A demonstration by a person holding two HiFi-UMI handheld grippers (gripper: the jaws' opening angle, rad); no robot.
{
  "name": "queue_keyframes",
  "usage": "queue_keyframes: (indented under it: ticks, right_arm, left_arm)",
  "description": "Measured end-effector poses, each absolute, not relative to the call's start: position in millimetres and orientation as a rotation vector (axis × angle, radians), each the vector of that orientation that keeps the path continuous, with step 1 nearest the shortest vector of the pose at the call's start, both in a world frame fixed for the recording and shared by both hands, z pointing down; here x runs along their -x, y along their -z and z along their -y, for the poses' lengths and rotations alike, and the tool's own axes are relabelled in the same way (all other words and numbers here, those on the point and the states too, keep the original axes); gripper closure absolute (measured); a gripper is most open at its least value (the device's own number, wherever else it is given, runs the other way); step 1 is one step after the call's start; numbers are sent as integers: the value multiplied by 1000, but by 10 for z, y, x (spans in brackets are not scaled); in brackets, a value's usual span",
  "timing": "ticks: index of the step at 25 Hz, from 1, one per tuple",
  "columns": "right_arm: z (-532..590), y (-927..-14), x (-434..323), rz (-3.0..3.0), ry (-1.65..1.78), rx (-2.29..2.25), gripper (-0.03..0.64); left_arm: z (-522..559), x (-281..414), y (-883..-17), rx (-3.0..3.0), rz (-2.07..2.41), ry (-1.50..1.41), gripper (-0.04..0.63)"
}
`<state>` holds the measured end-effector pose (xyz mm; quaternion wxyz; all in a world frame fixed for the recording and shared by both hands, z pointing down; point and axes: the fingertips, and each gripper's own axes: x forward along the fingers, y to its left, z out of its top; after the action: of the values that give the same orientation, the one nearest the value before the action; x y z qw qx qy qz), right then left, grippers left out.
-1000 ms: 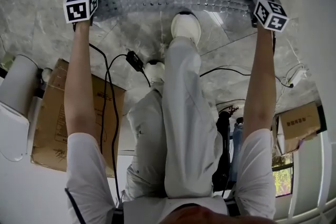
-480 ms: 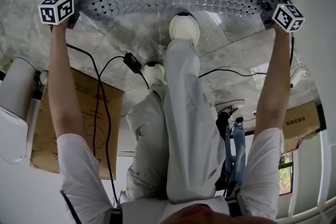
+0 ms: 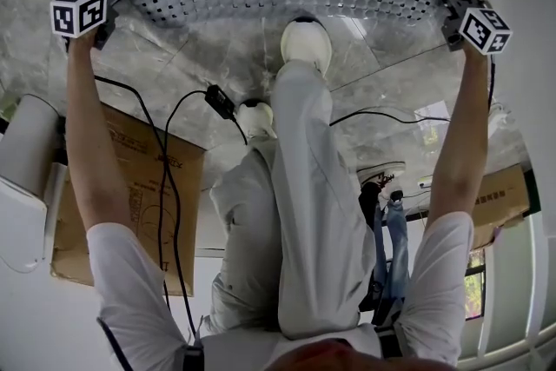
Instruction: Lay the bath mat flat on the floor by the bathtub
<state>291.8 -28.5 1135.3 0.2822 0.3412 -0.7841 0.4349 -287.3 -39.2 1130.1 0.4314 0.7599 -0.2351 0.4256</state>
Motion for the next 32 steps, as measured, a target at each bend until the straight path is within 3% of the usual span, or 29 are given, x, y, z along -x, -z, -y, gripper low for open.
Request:
queue_keyframes:
  ticks: [2,9,13,19,24,29,32]
  right_arm:
    - [287,-11374,-3039,2065,-1177,-964,450]
    - [220,-11303,-3552,1877,-1064,-1171,472]
    - [9,-10952,-3397,1783,-970,-1318,511]
    - [-563,-10329,-2792,1689,-1115,-1383,548]
    - [-612,-9365,-2189,1771,-1182,-1438,602]
    - [-575,-7933,-1562,1948,-1151,-1428,615]
    - [-632,-6994,-1211,2042,-1117,-1386,615]
  left_arm:
    - [381,2984,-11289,-1880,592,-1087,380]
    - [401,3335,-11112,-1874,740,-1125,390]
    - [372,3264,-10713,-1912,952,-1156,390]
    - [135,2734,-9730,-1976,1087,-1124,383]
    - [-24,2355,-8675,-2024,1243,-1129,450]
    - [-233,1897,-7329,-2063,1287,-1008,596]
    - [-394,1724,-6512,-2060,1294,-949,597]
